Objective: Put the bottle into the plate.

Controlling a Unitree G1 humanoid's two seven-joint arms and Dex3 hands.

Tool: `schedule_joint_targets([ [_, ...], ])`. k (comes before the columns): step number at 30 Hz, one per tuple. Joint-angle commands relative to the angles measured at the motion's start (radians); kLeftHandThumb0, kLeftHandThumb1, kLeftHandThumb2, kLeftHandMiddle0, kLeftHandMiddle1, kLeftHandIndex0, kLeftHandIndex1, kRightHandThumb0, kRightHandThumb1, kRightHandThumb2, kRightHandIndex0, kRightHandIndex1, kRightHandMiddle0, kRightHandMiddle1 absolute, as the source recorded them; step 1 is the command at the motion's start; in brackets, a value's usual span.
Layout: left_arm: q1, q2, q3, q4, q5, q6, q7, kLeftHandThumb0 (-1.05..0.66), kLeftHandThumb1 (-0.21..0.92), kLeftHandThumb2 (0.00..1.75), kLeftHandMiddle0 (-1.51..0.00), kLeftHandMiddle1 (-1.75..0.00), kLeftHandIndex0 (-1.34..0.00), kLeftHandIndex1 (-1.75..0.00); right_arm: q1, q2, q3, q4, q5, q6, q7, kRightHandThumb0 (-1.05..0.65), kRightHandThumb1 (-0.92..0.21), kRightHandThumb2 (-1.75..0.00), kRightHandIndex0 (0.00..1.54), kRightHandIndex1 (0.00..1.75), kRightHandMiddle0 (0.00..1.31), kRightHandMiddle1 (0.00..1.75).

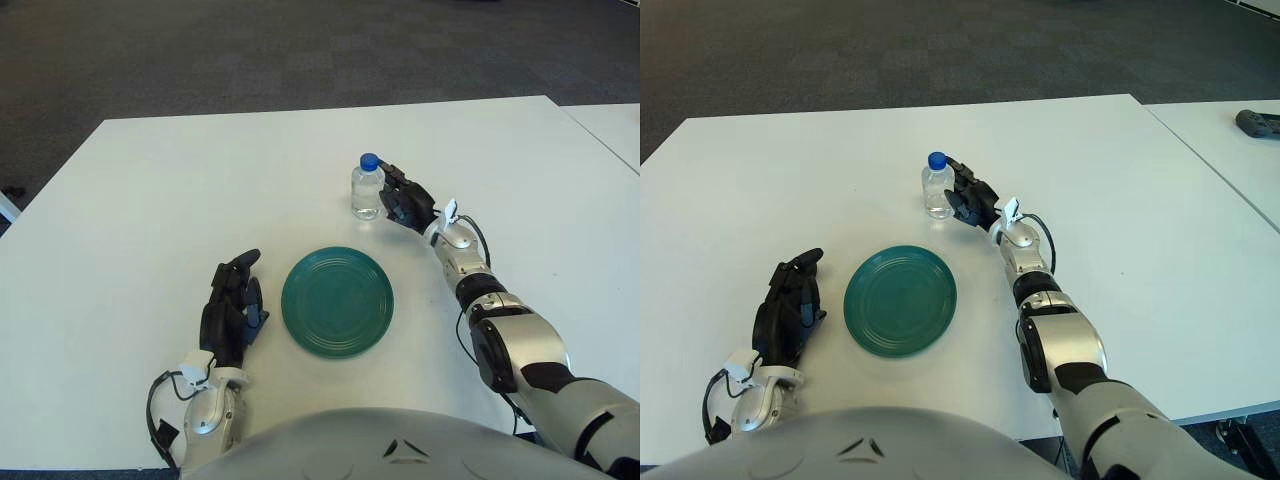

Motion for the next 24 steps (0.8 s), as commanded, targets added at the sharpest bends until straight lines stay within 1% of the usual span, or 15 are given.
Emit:
schedule_joint_targets([
  [1,0.013,0.004,-0.002,0.009,0.008,-0.018,0.000,-0.78,0.92,0.64,-0.57,-0.43,-0.27,-0.95,0.001,0.001,-0.001,-0.015,-0.003,-0.015,0.009,-1.05,-0.92,-0.71,0.00,0.00,0.00,0.00],
  [6,0.015,0.011,-0.010,0.010,-0.004,-0.027,-0.015,-0.76,0.92,0.68,-0.56,-0.43,-0.26,-0.96,0.028,0.017,0.015,-0.022,-0.017,-0.035,-0.003,-1.05,-0.92,-0.73,0.00,0.00,0.00,0.00],
  [12,0.021,0.002,-0.022,-0.012,-0.002,-0.005,-0.003,-0.76,0.92,0.69,-0.57,-0.44,-0.25,-0.97,0.045,0.031,0.038,-0.003,-0.047,-0.057,-0.047,-1.05,-0.92,-0.75,0.00,0.00,0.00,0.00],
  [19,0.023,0.000,-0.029,-0.019,0.011,-0.007,0.009,-0.76,0.92,0.68,-0.58,-0.46,-0.27,-0.98,0.046,0.034,0.053,0.009,-0.070,-0.052,-0.074,-1.05,-0.92,-0.78,0.00,0.00,0.00,0.00],
  [24,0.015,0.008,-0.037,0.000,0.016,-0.034,-0.005,-0.76,0.92,0.69,-0.55,-0.45,-0.25,-0.98,0.043,0.045,0.060,0.029,-0.082,-0.037,-0.078,-1.05,-0.92,-0.77,0.00,0.00,0.00,0.00],
])
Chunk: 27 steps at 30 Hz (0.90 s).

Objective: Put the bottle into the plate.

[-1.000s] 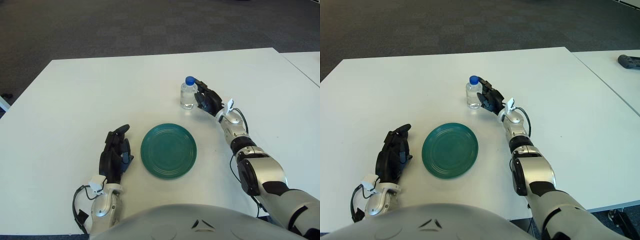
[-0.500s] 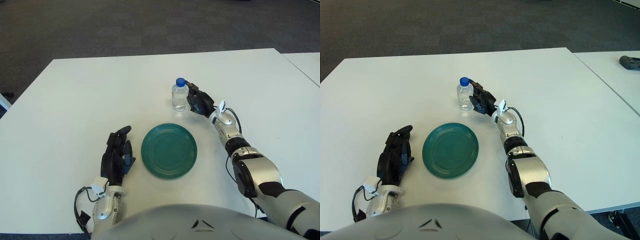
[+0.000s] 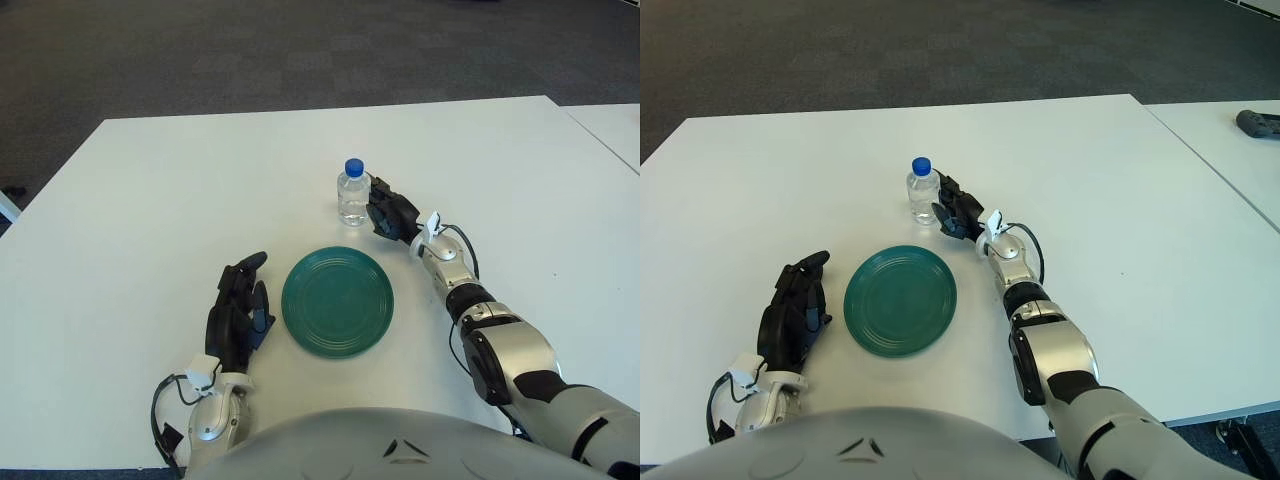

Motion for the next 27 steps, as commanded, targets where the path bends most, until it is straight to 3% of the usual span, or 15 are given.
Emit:
schedule_joint_targets([
  [1,-0.002,0.006,-0.005,0.008,0.010,-0.018,-0.003,-0.77,0.92,0.69,-0.55,-0.44,-0.25,-0.98,0.000,0.012,0.008,0.017,-0.014,0.009,-0.005,-1.05,-0.92,-0.77,0.00,0.00,0.00,0.00],
  [27,0.004,0.002,-0.003,0.005,-0.011,-0.008,0.008,-0.75,0.92,0.69,-0.55,-0.45,-0.25,-0.98,0.026,0.007,0.013,-0.004,-0.015,-0.022,-0.006,-1.05,-0.92,-0.76,0.00,0.00,0.00,0.00],
])
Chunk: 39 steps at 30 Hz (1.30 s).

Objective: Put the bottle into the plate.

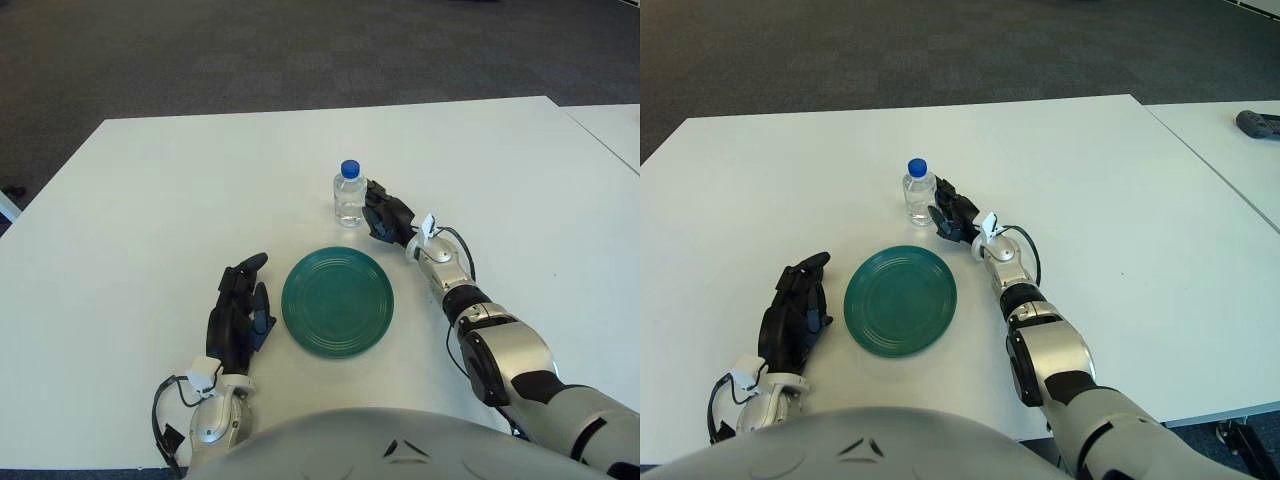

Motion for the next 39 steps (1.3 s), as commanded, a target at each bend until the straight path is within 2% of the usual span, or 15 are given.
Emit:
schedule_joint_targets([
  [1,-0.005,0.003,0.006,0.008,-0.006,-0.007,-0.003,-0.75,0.92,0.69,-0.55,-0.45,-0.25,-0.98,0.022,-0.005,0.002,-0.013,-0.004,-0.019,0.012,-1.05,-0.92,-0.76,0.00,0.00,0.00,0.00],
  [22,-0.026,0.001,0.010,0.032,0.009,-0.014,0.008,-0.76,0.92,0.70,-0.54,-0.46,-0.24,-0.98,0.041,-0.006,-0.001,-0.011,-0.003,-0.061,0.020,-1.05,-0.92,-0.74,0.00,0.00,0.00,0.00],
  [32,-0.026,0.001,0.005,0.023,0.027,0.009,0.020,-0.74,0.92,0.70,-0.54,-0.46,-0.23,-0.97,0.054,-0.008,0.006,-0.019,-0.012,-0.083,0.005,-1.05,-0.92,-0.73,0.00,0.00,0.00,0.00],
  [36,-0.030,0.001,0.002,0.021,0.043,0.024,0.029,-0.74,0.92,0.71,-0.52,-0.45,-0.22,-0.97,0.065,-0.014,0.026,-0.035,-0.053,-0.093,-0.056,-1.05,-0.92,-0.67,0.00,0.00,0.00,0.00],
  [38,-0.031,-0.001,0.000,0.021,0.046,0.029,0.033,-0.74,0.92,0.71,-0.52,-0.45,-0.22,-0.97,0.074,-0.010,0.053,-0.062,-0.134,-0.071,-0.216,-1.05,-0.92,-0.62,0.03,0.01,0.03,0.02],
  [39,-0.032,-0.001,0.000,0.021,0.048,0.029,0.034,-0.74,0.92,0.71,-0.52,-0.45,-0.22,-0.97,0.075,-0.009,0.065,-0.074,-0.171,-0.060,-0.289,-1.05,-0.92,-0.57,0.09,0.01,0.02,0.13],
])
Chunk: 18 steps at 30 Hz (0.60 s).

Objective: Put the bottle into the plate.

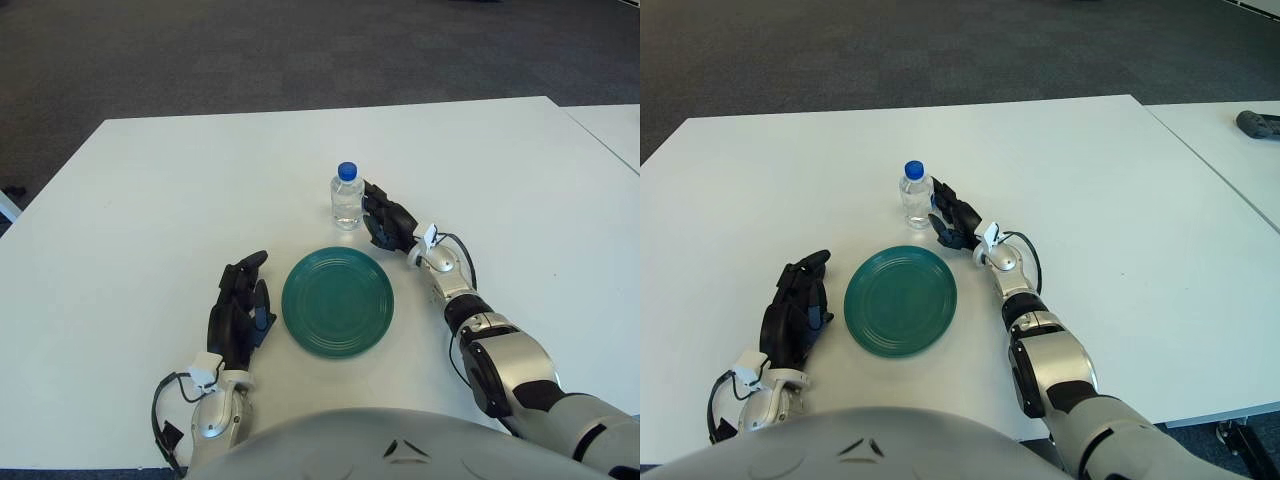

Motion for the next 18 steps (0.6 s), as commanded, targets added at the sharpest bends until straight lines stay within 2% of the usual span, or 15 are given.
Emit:
schedule_joint_targets([
  [1,-0.005,-0.002,-0.001,0.004,0.011,0.021,0.013,-0.73,0.92,0.72,-0.52,-0.45,-0.22,-0.97,0.019,-0.005,0.039,-0.037,-0.114,0.035,-0.211,-1.05,-0.92,-0.52,0.15,0.02,0.01,0.24],
  [6,-0.009,-0.003,-0.004,0.007,0.015,0.021,0.014,-0.72,0.92,0.73,-0.52,-0.45,-0.22,-0.96,0.015,-0.006,0.066,-0.052,-0.182,0.066,-0.339,-1.05,-0.92,-0.37,0.30,0.06,0.00,0.47],
  [14,-0.005,-0.003,-0.009,0.004,0.021,0.013,0.016,-0.72,0.92,0.74,-0.52,-0.45,-0.21,-0.96,0.020,-0.004,0.075,-0.080,-0.175,0.107,-0.356,-1.05,-0.92,-0.28,0.37,0.15,0.00,0.61],
  [15,-0.004,-0.003,-0.009,0.004,0.018,0.012,0.015,-0.72,0.92,0.73,-0.52,-0.45,-0.21,-0.96,0.021,-0.004,0.075,-0.086,-0.175,0.117,-0.358,-1.05,-0.92,-0.27,0.31,0.30,0.00,0.63],
  [16,-0.003,-0.003,-0.010,0.004,0.017,0.011,0.015,-0.72,0.92,0.73,-0.52,-0.45,-0.21,-0.96,0.022,-0.004,0.075,-0.091,-0.174,0.124,-0.359,-1.05,-0.92,-0.25,0.26,0.47,0.00,0.76],
  [17,-0.002,-0.004,-0.011,0.003,0.014,0.012,0.014,-0.72,0.92,0.73,-0.52,-0.45,-0.21,-0.96,0.023,-0.003,0.074,-0.099,-0.175,0.141,-0.364,-1.05,-0.92,-0.24,0.23,0.55,0.00,0.81],
  [18,-0.001,-0.004,-0.012,0.002,0.012,0.013,0.014,-0.72,0.92,0.73,-0.52,-0.45,-0.21,-0.96,0.024,-0.003,0.073,-0.105,-0.175,0.154,-0.367,-1.05,-0.92,-0.22,0.19,0.81,0.00,1.06],
])
